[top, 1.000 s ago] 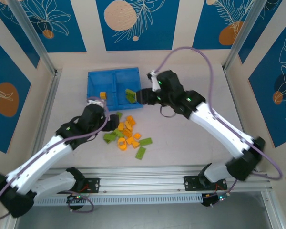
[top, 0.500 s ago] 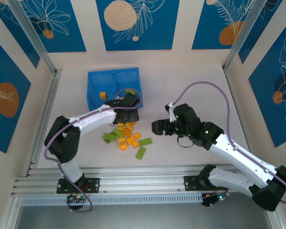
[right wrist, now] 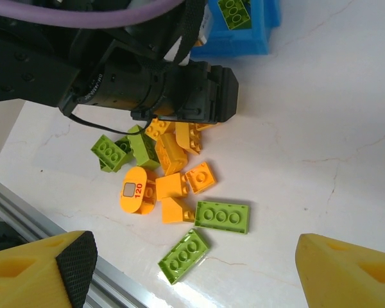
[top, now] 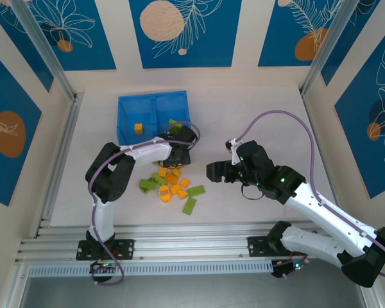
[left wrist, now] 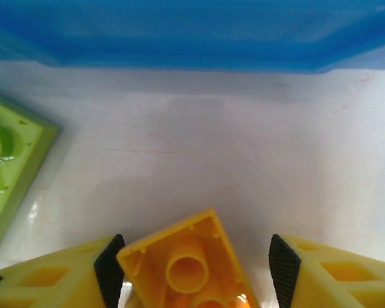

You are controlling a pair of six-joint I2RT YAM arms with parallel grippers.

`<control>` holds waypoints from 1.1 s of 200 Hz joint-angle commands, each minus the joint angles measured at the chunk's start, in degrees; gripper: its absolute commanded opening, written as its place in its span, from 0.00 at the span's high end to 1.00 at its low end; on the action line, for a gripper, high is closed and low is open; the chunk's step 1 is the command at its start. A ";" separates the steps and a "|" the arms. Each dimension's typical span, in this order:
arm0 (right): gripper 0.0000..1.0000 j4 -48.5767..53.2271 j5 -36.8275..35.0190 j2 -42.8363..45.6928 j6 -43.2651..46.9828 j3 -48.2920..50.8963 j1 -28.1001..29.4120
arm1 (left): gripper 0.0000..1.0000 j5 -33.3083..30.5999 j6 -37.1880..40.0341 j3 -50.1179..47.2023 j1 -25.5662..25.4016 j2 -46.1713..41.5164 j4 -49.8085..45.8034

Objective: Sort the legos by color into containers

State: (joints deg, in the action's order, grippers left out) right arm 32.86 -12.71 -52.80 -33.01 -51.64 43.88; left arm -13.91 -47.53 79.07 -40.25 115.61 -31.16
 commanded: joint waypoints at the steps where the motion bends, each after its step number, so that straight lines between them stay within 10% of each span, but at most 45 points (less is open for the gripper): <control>1: 0.17 0.96 -0.89 1.54 -0.12 -1.43 0.24 | 0.51 1.34 1.36 0.39 0.39 2.01 0.57; 99: 0.17 2.29 0.11 1.99 -3.10 -2.50 0.99 | 0.73 1.16 9.62 2.41 0.24 -9.37 -1.64; 142: 0.17 2.91 -0.31 3.18 -4.22 -2.77 1.52 | 0.72 -9.99 17.78 4.12 1.05 -21.01 -7.55; 220: 0.17 2.02 -0.08 3.50 -5.13 -1.80 2.35 | 0.72 -8.18 30.99 16.35 22.00 -11.02 -10.60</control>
State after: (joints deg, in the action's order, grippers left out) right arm 34.94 -12.86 -50.02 -36.88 -52.49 45.52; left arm -21.71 -22.06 88.79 -21.91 95.35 -37.54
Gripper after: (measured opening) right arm 0.829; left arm 0.326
